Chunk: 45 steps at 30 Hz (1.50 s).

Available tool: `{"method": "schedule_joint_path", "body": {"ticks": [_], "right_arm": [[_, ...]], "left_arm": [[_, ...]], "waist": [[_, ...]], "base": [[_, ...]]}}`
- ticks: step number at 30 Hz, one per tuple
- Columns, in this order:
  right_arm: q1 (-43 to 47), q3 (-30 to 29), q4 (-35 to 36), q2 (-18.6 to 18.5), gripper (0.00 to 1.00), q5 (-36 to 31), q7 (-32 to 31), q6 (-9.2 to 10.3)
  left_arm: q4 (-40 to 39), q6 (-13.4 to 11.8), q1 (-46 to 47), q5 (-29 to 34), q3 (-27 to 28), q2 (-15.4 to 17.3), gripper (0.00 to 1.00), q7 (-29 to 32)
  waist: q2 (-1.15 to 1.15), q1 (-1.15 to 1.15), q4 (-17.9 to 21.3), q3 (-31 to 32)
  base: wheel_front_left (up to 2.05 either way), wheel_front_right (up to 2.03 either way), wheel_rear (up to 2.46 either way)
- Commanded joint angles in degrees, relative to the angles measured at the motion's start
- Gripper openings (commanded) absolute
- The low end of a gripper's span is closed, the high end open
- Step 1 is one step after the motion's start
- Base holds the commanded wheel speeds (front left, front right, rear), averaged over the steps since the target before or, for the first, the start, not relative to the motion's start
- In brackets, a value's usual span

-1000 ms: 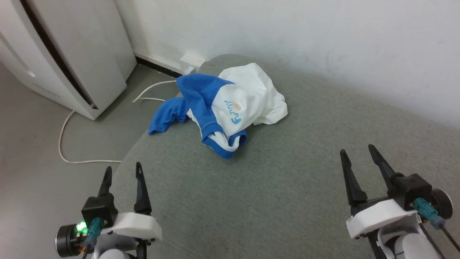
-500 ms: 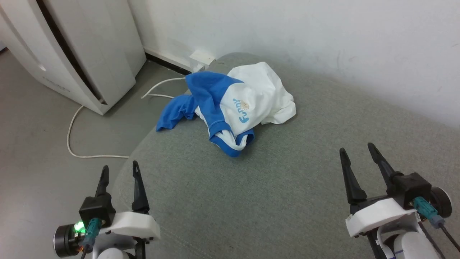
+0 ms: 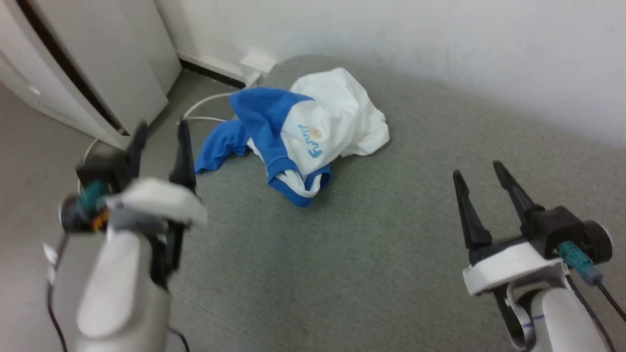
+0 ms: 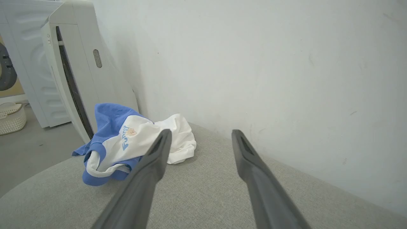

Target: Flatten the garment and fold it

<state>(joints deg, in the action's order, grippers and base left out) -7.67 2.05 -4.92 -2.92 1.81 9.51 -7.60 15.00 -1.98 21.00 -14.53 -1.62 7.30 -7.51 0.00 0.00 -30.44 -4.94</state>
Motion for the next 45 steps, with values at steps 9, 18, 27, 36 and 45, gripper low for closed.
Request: {"method": "schedule_joint_path", "body": {"ticks": [9,18,27,36,45], "right_arm": [[-5.3,1.64,2.45,0.04,1.0,-1.43,-0.54,0.11],[-9.84,3.0,2.93,0.04,1.0,-1.05,0.96,0.11],[-12.04,4.26,1.84,0.04,1.0,0.6,2.68,0.11],[-12.36,3.96,-0.35,0.04,1.0,1.84,3.95,0.11],[-9.8,2.56,-3.41,0.04,1.0,3.04,4.81,0.11]], "left_arm": [[6.26,6.15,20.35,-7.07,2.9,8.24,1.0,15.89],[8.42,5.75,30.19,-13.39,5.51,14.6,1.0,35.18],[8.31,-1.52,27.05,-17.02,8.04,17.0,1.0,53.65],[4.39,-7.21,18.6,-17.98,9.02,18.23,0.0,64.64],[-0.58,-7.84,18.33,-8.76,10.13,22.22,0.0,42.28]], "waist": [[0.0,0.0,16.24,-18.12],[0.0,0.0,23.84,-27.97],[0.0,0.0,27.44,-31.54],[0.0,0.0,28.3,-28.66],[0.0,0.0,26.28,-17.43]], "base": [[0.0,0.0,0.0],[0.0,0.0,0.0],[0.0,0.0,0.0],[0.0,0.0,0.0],[0.0,0.0,0.0]]}}
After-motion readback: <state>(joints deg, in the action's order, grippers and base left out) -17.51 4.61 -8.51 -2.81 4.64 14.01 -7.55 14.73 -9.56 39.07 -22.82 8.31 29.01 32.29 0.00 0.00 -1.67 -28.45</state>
